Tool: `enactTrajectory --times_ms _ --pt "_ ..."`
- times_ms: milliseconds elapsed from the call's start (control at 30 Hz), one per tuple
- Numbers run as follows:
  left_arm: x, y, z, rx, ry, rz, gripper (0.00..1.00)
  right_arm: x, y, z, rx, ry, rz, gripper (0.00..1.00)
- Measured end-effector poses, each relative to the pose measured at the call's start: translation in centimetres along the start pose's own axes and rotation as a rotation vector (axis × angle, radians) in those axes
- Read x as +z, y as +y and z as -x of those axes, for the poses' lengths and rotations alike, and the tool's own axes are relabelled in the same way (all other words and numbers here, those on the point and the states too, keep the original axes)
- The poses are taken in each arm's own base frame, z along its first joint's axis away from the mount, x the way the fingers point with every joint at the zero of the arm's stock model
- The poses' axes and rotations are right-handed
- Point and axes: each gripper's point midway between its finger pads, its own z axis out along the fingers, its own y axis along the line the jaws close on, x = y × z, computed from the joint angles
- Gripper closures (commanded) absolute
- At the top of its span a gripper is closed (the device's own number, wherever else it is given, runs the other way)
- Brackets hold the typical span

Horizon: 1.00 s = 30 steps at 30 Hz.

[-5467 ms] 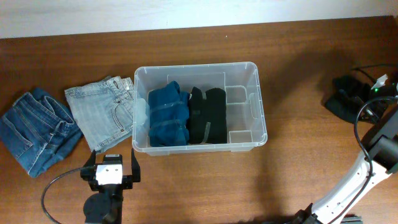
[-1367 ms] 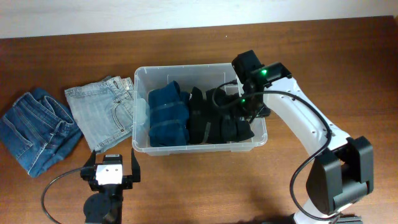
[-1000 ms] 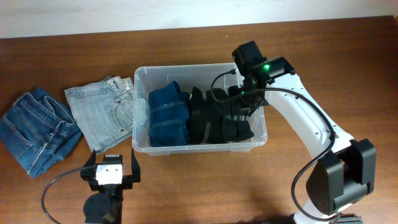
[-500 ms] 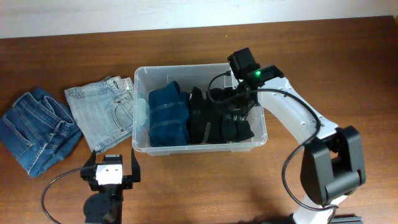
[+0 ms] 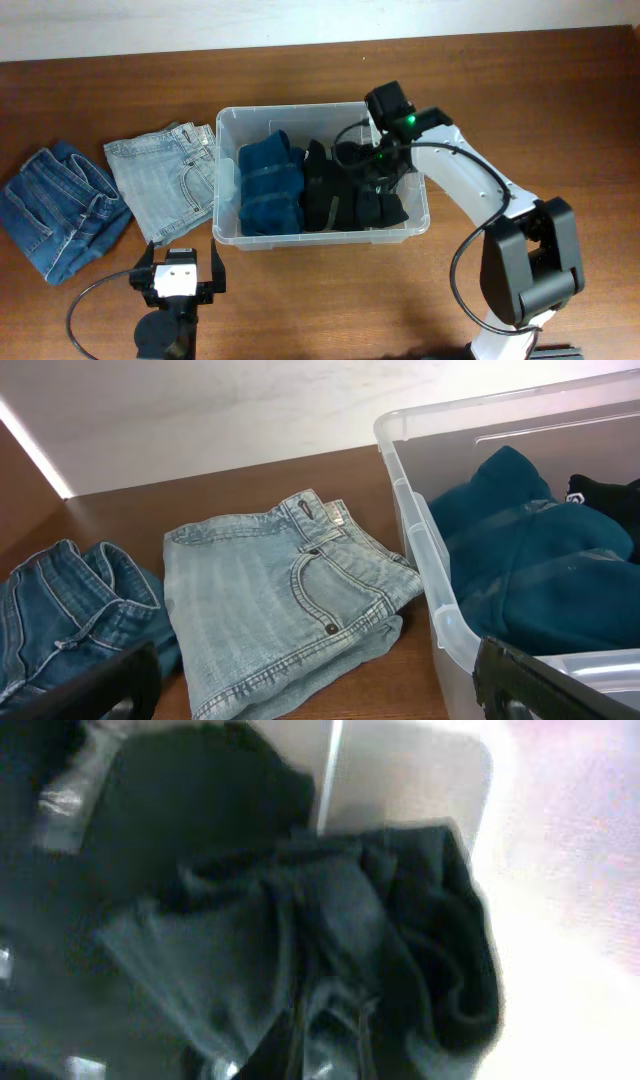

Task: Pack container
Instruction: 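Lower the black garment onto the others and open the right gripper, then withdraw the right gripper to the upper right of the table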

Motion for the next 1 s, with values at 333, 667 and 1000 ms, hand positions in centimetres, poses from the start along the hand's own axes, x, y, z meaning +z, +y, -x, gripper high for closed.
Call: enactTrajectory --times_ms 333,667,1000 --pt "0.0 0.0 0.0 0.000 0.000 0.000 0.00 -13.9 -1.7 4.4 0.022 -0.192 -0.038 0.75" --pt "0.0 0.0 0.0 0.000 0.000 0.000 0.00 -19.0 -15.8 1.5 0.343 -0.195 -0.188 0.01" --pt "0.0 0.0 0.0 0.000 0.000 0.000 0.00 -20.3 -23.4 -1.3 0.545 -0.195 -0.260 0.02"
